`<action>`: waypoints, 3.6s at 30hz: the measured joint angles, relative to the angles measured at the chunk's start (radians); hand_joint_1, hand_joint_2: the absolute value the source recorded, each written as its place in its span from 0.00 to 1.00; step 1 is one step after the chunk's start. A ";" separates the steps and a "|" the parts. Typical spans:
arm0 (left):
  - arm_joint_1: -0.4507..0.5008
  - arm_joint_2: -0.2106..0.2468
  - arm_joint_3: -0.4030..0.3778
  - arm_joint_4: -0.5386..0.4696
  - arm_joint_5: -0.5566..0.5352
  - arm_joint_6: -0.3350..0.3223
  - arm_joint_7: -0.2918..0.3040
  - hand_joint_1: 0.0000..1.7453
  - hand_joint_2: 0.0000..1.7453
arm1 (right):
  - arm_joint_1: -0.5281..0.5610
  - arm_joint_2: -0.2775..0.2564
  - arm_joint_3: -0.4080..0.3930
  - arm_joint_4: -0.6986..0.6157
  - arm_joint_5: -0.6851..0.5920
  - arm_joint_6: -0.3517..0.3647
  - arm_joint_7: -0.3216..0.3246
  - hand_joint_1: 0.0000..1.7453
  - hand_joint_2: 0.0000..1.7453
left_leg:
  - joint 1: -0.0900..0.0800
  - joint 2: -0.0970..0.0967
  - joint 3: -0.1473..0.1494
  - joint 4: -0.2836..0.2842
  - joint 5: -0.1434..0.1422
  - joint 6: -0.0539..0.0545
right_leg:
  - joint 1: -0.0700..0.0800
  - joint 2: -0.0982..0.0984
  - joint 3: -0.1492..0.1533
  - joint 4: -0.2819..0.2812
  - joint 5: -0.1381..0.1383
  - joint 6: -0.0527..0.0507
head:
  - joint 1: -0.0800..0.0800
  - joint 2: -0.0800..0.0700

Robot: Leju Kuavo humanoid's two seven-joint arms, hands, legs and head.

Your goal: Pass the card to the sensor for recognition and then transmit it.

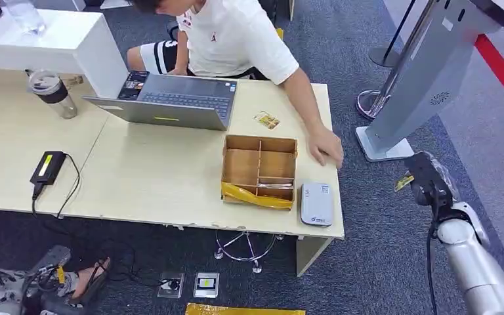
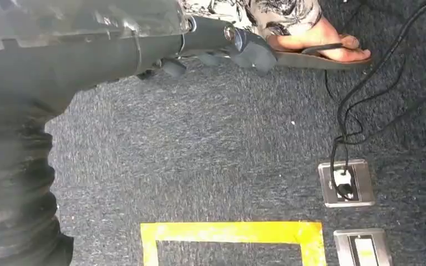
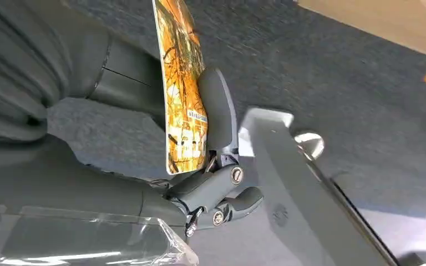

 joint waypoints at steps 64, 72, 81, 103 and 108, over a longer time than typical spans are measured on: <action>0.003 -0.087 0.003 -0.002 -0.042 0.061 -0.015 0.00 1.00 | -0.019 0.231 0.244 -0.357 0.024 0.058 0.216 1.00 1.00 | 0.001 0.000 0.000 0.000 0.001 -0.001 | 0.001 0.001 0.000 0.001 0.001 0.000 | 0.000 0.000; 0.003 -0.090 0.006 -0.002 -0.053 0.059 -0.007 0.00 1.00 | -0.020 0.250 0.256 -0.299 0.023 0.022 0.232 1.00 1.00 | 0.001 0.000 0.000 0.000 0.001 -0.001 | 0.001 0.001 0.000 0.001 0.001 0.000 | 0.000 0.000; 0.002 -0.093 0.006 -0.002 -0.065 0.058 -0.003 0.00 1.00 | -0.020 0.251 0.263 -0.278 0.052 0.004 0.268 1.00 1.00 | 0.001 0.001 0.000 0.000 0.001 -0.001 | 0.001 0.001 -0.001 0.001 0.001 0.000 | 0.000 0.000; -0.001 -0.100 0.007 -0.002 -0.089 0.054 0.026 0.00 1.00 | 0.020 0.251 0.275 -0.251 0.154 0.028 0.449 1.00 1.00 | 0.001 0.001 0.000 0.000 0.001 -0.001 | 0.001 0.002 -0.001 0.001 0.001 0.000 | 0.001 0.000; -0.003 -0.100 0.007 -0.003 -0.095 0.054 0.027 0.00 1.00 | 0.027 0.251 0.275 -0.251 0.147 0.042 0.457 1.00 1.00 | 0.001 0.001 0.000 0.000 0.001 -0.001 | 0.001 0.002 -0.001 0.001 0.001 0.000 | 0.001 0.000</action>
